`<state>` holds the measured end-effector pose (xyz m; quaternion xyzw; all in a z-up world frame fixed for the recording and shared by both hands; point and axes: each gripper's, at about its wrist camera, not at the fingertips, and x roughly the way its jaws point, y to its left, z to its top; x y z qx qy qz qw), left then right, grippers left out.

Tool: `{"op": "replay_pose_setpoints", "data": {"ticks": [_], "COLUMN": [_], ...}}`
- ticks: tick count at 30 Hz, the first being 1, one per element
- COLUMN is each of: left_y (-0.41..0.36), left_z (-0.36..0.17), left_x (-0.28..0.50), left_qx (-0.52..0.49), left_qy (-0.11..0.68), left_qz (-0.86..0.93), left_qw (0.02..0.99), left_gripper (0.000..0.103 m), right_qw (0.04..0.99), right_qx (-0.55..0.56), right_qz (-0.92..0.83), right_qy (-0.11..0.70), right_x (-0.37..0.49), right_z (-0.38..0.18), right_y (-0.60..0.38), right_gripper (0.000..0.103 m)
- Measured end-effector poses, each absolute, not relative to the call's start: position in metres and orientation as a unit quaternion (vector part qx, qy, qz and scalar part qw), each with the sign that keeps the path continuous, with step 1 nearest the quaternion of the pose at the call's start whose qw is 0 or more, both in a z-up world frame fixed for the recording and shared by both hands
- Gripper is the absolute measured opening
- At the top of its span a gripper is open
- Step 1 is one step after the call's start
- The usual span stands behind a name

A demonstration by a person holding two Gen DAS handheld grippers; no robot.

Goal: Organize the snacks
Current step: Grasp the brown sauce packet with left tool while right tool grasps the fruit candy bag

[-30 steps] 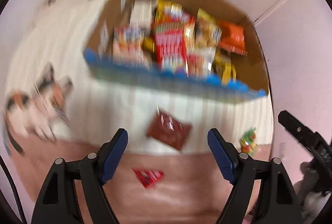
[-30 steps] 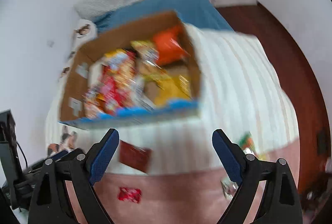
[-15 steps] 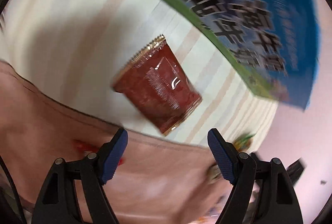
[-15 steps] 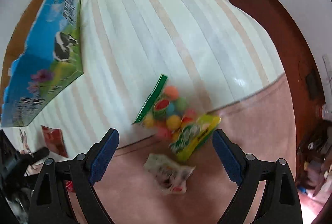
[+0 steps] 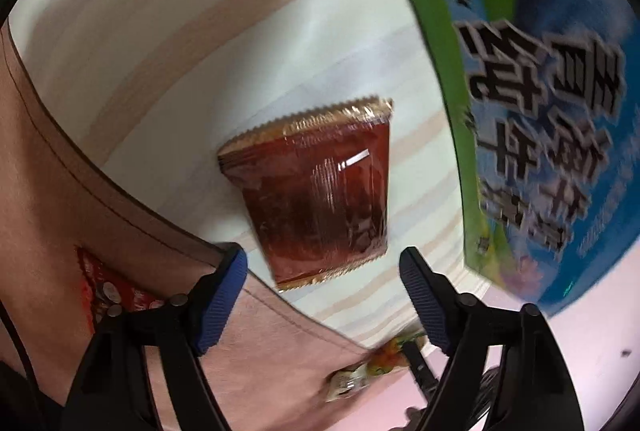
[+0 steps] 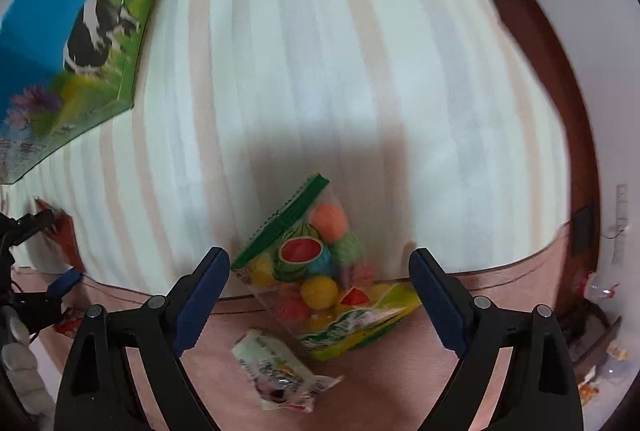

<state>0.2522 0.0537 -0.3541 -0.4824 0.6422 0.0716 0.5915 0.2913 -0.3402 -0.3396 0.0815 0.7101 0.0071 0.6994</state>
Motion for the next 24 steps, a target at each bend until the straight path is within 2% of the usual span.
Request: {"op": "replay_pose_setpoints", "data": {"ticks": [1, 6, 10, 16, 19, 21, 23, 24], "left_y": [0.053, 0.061, 0.080, 0.069, 0.060, 0.051, 0.039, 0.035], "left_z": [-0.351, -0.341, -0.330, -0.354, -0.359, -0.355, -0.349, -0.346], "left_x": [0.250, 0.236, 0.237, 0.258, 0.264, 0.265, 0.267, 0.266], "left_qx": [-0.465, -0.401, -0.447, -0.542, -0.519, -0.472, -0.419, -0.385], "left_qy": [0.647, 0.682, 0.653, 0.619, 0.623, 0.636, 0.652, 0.663], "left_qz": [0.068, 0.069, 0.082, 0.096, 0.112, 0.095, 0.075, 0.066], "left_qw": [0.600, 0.608, 0.606, 0.560, 0.574, 0.603, 0.628, 0.639], "left_gripper": [0.067, 0.067, 0.069, 0.069, 0.069, 0.066, 0.055, 0.046], "right_qw": [0.695, 0.663, 0.680, 0.685, 0.684, 0.682, 0.674, 0.670], "right_qx": [0.091, 0.154, 0.131, 0.131, 0.123, 0.116, 0.111, 0.121], "right_qz": [0.008, 0.065, 0.056, 0.026, 0.019, 0.024, 0.033, 0.040], "right_qy": [0.713, 0.730, 0.719, 0.716, 0.719, 0.722, 0.729, 0.731], "right_x": [0.289, 0.277, 0.275, 0.284, 0.283, 0.284, 0.283, 0.275], "right_z": [-0.341, -0.342, -0.334, -0.351, -0.359, -0.361, -0.361, -0.362], "right_y": [-0.339, -0.322, -0.319, -0.315, -0.324, -0.318, -0.313, -0.307], "right_gripper": [0.089, 0.089, 0.089, 0.089, 0.089, 0.089, 0.089, 0.089]}}
